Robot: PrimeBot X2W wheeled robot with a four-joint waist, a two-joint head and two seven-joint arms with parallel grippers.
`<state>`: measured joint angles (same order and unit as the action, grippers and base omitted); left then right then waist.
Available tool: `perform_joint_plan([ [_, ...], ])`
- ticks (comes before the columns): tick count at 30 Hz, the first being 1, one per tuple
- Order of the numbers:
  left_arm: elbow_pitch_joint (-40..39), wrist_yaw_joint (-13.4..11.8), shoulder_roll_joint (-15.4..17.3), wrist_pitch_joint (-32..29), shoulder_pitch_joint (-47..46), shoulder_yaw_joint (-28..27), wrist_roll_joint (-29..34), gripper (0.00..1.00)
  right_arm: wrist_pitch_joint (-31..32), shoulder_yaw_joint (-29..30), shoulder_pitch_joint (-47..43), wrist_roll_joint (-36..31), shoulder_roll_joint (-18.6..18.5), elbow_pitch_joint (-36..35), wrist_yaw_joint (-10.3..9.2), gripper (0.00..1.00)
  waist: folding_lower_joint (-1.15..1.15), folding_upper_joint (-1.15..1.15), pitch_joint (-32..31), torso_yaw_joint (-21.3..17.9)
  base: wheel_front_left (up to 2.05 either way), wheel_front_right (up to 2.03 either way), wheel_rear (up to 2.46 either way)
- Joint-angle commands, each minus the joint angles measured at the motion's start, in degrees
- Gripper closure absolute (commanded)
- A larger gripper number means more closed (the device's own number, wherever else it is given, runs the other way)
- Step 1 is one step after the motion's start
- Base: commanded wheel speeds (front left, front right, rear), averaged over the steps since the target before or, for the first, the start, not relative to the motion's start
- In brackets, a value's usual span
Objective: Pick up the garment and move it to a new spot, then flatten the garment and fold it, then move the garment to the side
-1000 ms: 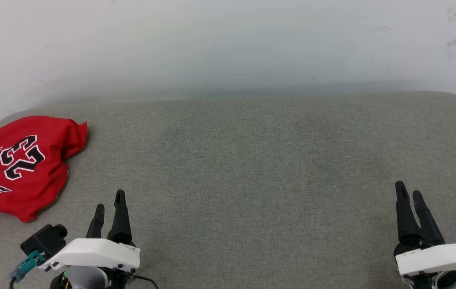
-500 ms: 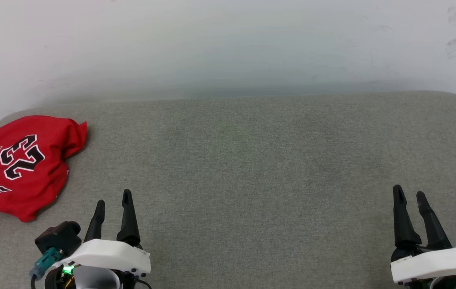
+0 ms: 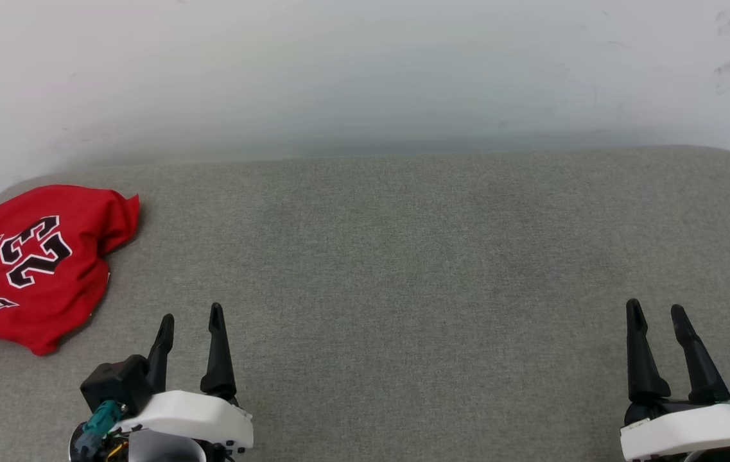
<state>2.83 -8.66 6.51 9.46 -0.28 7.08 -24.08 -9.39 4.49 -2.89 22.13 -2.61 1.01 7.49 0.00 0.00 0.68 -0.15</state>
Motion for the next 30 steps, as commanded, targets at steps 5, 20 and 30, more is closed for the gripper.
perform_joint_plan([
  [5, -1.13, 0.15, 0.13, 1.09, 0.39, 0.56, 3.19, 0.00, -1.12, -0.17, -0.79, -3.69, -0.31, -1.53, 0.00, 0.00, 0.00, 0.00, -0.07, -0.02, 0.00, 0.00, 0.00],
  [20, -1.37, 5.91, -2.27, 2.97, 1.99, -1.78, 8.33, 0.00, -2.99, -1.03, -2.60, -8.33, -0.34, -3.63, 0.00, 0.00, 0.00, 0.00, -0.48, -0.21, 0.00, 0.00, 0.00],
  [30, -0.32, 7.65, -3.31, 4.11, 2.55, -3.59, 12.98, 0.00, -4.20, -1.22, -3.41, -11.06, -0.37, -4.22, 0.00, 0.00, 0.00, 0.00, -0.58, -0.16, 0.00, 0.00, 0.00],
])
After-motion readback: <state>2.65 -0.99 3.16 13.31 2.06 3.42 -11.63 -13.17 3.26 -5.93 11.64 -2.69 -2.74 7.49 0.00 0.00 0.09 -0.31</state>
